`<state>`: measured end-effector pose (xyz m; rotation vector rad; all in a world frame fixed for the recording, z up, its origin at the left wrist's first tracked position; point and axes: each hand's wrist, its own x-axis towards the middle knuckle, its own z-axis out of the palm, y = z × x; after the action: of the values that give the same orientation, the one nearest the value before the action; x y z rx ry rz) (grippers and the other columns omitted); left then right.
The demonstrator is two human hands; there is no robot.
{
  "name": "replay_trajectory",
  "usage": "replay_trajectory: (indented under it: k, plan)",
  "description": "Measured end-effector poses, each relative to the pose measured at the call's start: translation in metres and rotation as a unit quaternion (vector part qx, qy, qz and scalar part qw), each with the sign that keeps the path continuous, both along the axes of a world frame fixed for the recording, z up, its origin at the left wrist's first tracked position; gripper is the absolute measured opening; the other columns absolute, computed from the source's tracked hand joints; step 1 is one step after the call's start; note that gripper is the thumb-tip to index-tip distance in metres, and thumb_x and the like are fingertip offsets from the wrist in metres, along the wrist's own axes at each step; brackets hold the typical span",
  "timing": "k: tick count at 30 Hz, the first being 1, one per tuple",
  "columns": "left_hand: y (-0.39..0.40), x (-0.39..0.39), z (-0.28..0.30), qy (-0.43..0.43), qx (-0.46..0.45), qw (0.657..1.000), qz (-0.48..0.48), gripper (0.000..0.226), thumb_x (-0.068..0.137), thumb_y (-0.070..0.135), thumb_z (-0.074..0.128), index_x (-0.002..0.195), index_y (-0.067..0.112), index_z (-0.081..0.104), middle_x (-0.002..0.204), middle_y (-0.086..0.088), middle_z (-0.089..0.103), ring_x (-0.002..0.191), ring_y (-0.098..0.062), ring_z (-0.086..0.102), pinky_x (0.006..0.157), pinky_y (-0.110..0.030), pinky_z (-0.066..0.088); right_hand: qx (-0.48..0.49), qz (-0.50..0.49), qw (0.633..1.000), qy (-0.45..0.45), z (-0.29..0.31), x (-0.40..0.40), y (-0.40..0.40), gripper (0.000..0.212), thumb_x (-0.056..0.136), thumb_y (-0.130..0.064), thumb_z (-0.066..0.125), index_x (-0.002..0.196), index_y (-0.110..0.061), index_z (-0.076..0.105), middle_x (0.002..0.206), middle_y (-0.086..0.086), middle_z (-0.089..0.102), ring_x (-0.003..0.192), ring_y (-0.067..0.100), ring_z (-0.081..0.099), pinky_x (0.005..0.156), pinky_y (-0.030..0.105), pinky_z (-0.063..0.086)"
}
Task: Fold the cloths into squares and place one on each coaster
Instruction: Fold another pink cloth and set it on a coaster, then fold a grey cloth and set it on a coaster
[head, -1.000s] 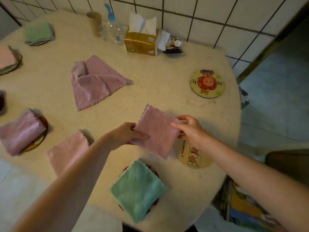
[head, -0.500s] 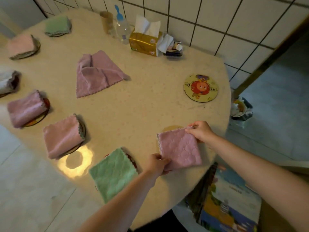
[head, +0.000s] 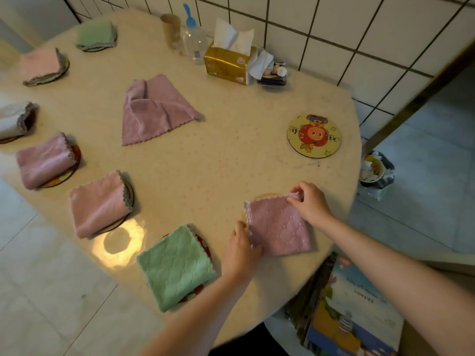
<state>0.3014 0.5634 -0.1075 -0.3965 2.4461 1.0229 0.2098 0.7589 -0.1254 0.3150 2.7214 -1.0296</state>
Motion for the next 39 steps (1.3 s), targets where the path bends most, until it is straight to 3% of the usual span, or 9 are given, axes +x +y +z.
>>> replay_trajectory:
  k: [3, 5, 7, 14, 22, 27, 31, 36, 39]
  plan:
    - [-0.006, -0.001, -0.001, 0.121, -0.152, 0.962, -0.194, 0.071, 0.080, 0.030, 0.064, 0.140, 0.028, 0.026, 0.132, 0.000, 0.037, 0.110, -0.026, 0.047, 0.082, -0.035, 0.046, 0.030, 0.022, 0.999, 0.002, 0.000, -0.005, 0.004, 0.018, 0.084, -0.023, 0.068, 0.097, -0.018, 0.056, 0.099, 0.000, 0.053, 0.084, 0.016, 0.056, 0.073, 0.027, 0.046]
    - [-0.009, -0.006, -0.002, 0.162, -0.201, 0.925, -0.280, 0.072, 0.081, 0.033, 0.063, 0.144, 0.028, 0.027, 0.145, -0.003, 0.030, 0.119, -0.030, 0.041, 0.090, -0.037, 0.042, 0.045, 0.029, 0.998, -0.013, 0.002, -0.012, 0.003, 0.011, 0.089, -0.018, 0.061, 0.099, -0.016, 0.056, 0.105, 0.004, 0.056, 0.088, 0.018, 0.058, 0.079, 0.033, 0.051]
    - [-0.010, -0.012, -0.003, 0.138, -0.195, 0.919, -0.312, 0.066, 0.083, 0.033, 0.058, 0.143, 0.026, 0.030, 0.151, -0.002, 0.025, 0.125, -0.031, 0.035, 0.094, -0.038, 0.038, 0.075, 0.043, 0.996, -0.027, 0.007, -0.018, 0.001, 0.012, 0.093, -0.013, 0.053, 0.104, -0.013, 0.056, 0.110, 0.006, 0.058, 0.093, 0.019, 0.057, 0.083, 0.036, 0.052]
    - [-0.046, -0.061, 0.015, 0.126, -0.137, 0.936, -0.298, 0.057, 0.086, 0.041, 0.059, 0.137, 0.025, 0.040, 0.140, 0.005, 0.036, 0.126, -0.023, 0.035, 0.096, -0.036, 0.041, 0.088, 0.107, 0.990, 0.019, 0.041, -0.064, -0.048, 0.024, 0.093, -0.013, 0.048, 0.116, -0.009, 0.053, 0.114, 0.004, 0.058, 0.102, 0.020, 0.055, 0.084, 0.032, 0.049]
    - [-0.180, -0.186, 0.032, 0.177, -0.205, 0.930, -0.249, 0.038, 0.088, 0.023, 0.057, 0.126, 0.020, 0.055, 0.133, 0.002, 0.048, 0.123, -0.023, 0.040, 0.091, -0.037, 0.044, 0.071, 0.164, 0.982, 0.054, 0.059, -0.147, -0.139, 0.026, 0.091, -0.010, 0.047, 0.116, -0.010, 0.055, 0.117, 0.005, 0.057, 0.108, 0.020, 0.055, 0.091, 0.032, 0.044]
    - [-0.264, -0.254, 0.016, 0.161, -0.259, 0.926, -0.224, 0.045, 0.083, 0.012, 0.057, 0.128, 0.019, 0.054, 0.134, 0.001, 0.049, 0.127, -0.023, 0.041, 0.095, -0.037, 0.041, 0.132, 0.215, 0.967, 0.046, 0.054, -0.202, -0.193, 0.036, 0.093, -0.007, 0.041, 0.127, -0.012, 0.047, 0.130, 0.004, 0.048, 0.118, 0.024, 0.047, 0.095, 0.038, 0.043]
    - [-0.311, -0.293, -0.006, 0.174, -0.288, 0.908, -0.251, 0.057, 0.079, 0.004, 0.053, 0.134, 0.017, 0.047, 0.138, 0.000, 0.046, 0.131, -0.025, 0.039, 0.094, -0.038, 0.043, 0.205, 0.250, 0.946, 0.033, 0.038, -0.245, -0.229, 0.054, 0.086, 0.008, 0.041, 0.135, -0.015, 0.037, 0.131, 0.004, 0.042, 0.113, 0.025, 0.044, 0.086, 0.041, 0.047]
    - [-0.336, -0.323, -0.026, 0.255, -0.297, 0.871, -0.297, 0.054, 0.060, 0.001, 0.080, 0.112, 0.003, 0.063, 0.111, -0.012, 0.065, 0.100, -0.032, 0.065, 0.068, -0.038, 0.058, 0.239, 0.291, 0.926, 0.032, 0.014, -0.279, -0.252, 0.085, 0.077, 0.015, 0.048, 0.148, -0.020, 0.016, 0.143, 0.003, 0.031, 0.119, 0.027, 0.042, 0.092, 0.039, 0.047]
    - [-0.342, -0.331, -0.032, 0.293, -0.285, 0.853, -0.325, 0.046, 0.062, 0.002, 0.080, 0.105, -0.001, 0.066, 0.104, -0.015, 0.067, 0.093, -0.034, 0.066, 0.067, -0.037, 0.059, 0.282, 0.307, 0.908, 0.040, 0.003, -0.291, -0.264, 0.087, 0.075, 0.012, 0.056, 0.148, -0.017, 0.017, 0.143, 0.007, 0.032, 0.118, 0.030, 0.041, 0.089, 0.040, 0.048]
